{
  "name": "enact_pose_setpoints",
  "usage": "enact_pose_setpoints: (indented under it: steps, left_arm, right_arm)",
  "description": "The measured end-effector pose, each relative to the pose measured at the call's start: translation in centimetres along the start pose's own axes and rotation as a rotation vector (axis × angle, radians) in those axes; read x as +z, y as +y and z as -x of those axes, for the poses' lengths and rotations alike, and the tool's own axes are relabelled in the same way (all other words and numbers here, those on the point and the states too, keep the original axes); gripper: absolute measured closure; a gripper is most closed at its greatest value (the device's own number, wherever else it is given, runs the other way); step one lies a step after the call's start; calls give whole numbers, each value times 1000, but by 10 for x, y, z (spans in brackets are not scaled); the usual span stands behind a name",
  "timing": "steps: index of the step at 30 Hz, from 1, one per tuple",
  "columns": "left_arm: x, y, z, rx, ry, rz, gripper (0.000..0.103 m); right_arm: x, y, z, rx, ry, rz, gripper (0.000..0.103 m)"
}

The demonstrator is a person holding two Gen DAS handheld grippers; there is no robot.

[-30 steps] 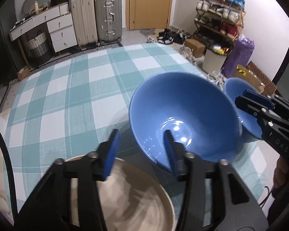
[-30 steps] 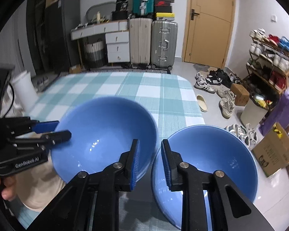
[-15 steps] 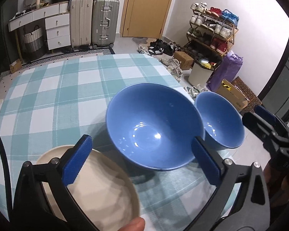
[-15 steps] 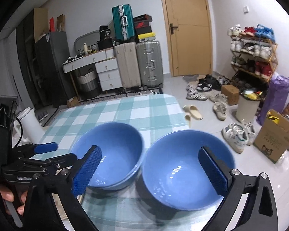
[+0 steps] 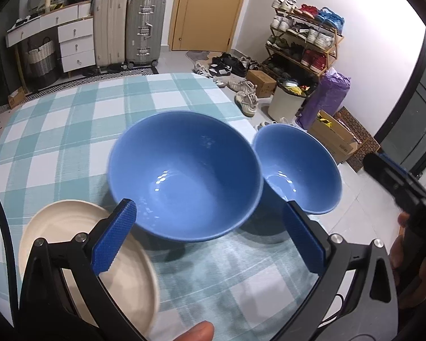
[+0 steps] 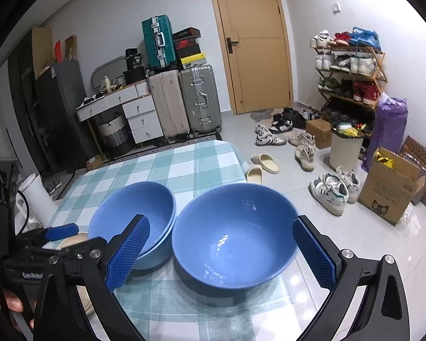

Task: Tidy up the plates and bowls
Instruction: 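Move both grippers to the rim of the larger blue bowl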

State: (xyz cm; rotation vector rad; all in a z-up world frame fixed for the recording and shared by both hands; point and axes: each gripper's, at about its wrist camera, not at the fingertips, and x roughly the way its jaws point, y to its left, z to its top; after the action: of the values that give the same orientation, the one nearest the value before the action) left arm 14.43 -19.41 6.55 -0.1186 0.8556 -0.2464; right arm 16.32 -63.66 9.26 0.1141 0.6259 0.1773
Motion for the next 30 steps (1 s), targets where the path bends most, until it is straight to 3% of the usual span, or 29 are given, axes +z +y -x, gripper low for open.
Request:
enact_pose_setpoints:
  steps: [6,13,20,24,30]
  left_arm:
    - [2,-24,-11,-7,14,-5,1]
    - [4,-56,-20,-32,30,-27,1]
    - [5,-83,-31,-110,67,-30,3]
    - [7,-93,-39,-138,96,-5,15]
    - [5,-98,-58,-140,142,29,34]
  right_arm:
    - [5,-19,13,-29,-15,26,1]
    - [5,-63,5,-47,4,-60,1]
    - [-4,-100,-13,-66,43,-150,1]
    - [-8,-114,-21,-63,55,-181,4]
    - [-16,-130,-39,-57,91,-238,25]
